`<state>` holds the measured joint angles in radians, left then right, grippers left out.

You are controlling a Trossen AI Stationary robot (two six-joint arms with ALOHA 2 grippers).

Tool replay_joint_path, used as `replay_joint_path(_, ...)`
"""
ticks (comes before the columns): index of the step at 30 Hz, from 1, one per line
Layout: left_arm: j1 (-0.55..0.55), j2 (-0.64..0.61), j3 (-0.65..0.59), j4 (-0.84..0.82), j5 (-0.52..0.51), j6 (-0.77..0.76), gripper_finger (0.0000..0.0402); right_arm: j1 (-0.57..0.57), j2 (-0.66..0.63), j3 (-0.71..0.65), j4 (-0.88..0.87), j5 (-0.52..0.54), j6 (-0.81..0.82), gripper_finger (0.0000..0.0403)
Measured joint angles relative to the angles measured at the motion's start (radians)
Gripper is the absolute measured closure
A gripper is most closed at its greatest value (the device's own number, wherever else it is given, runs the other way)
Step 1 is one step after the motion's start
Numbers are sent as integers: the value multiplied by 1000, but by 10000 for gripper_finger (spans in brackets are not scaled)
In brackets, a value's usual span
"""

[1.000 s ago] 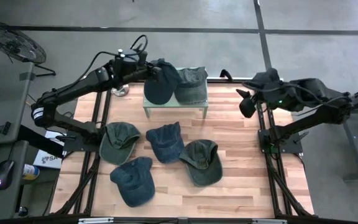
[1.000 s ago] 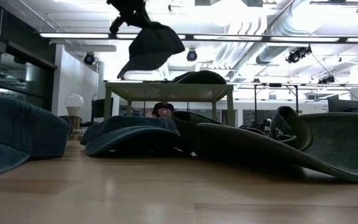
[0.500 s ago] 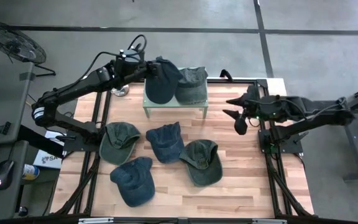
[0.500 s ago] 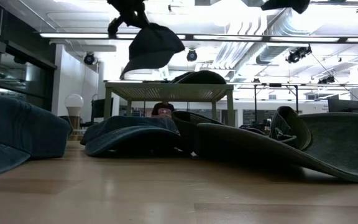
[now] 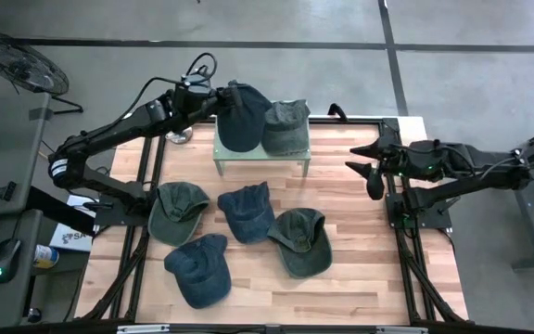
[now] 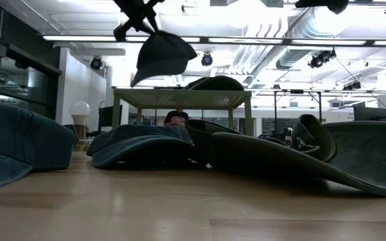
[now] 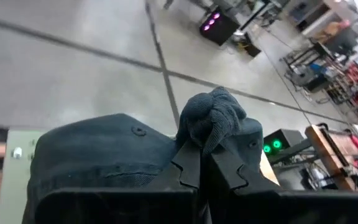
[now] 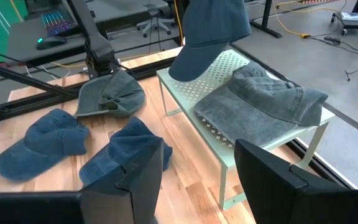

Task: Pick & Place hat
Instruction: Put the right blue cap on the shelf

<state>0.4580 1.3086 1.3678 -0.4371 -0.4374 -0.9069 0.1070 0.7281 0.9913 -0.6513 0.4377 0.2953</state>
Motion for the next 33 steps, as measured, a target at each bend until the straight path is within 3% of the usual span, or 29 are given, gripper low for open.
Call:
replay_joint_path(8, 0, 80, 0, -88, -16, -119, 401, 0, -1, 0, -10, -2, 18, 210)
replay_joint_path(33, 0, 186, 0, -51, -142, -129, 400, 0, 0, 0, -11, -35, 18, 210)
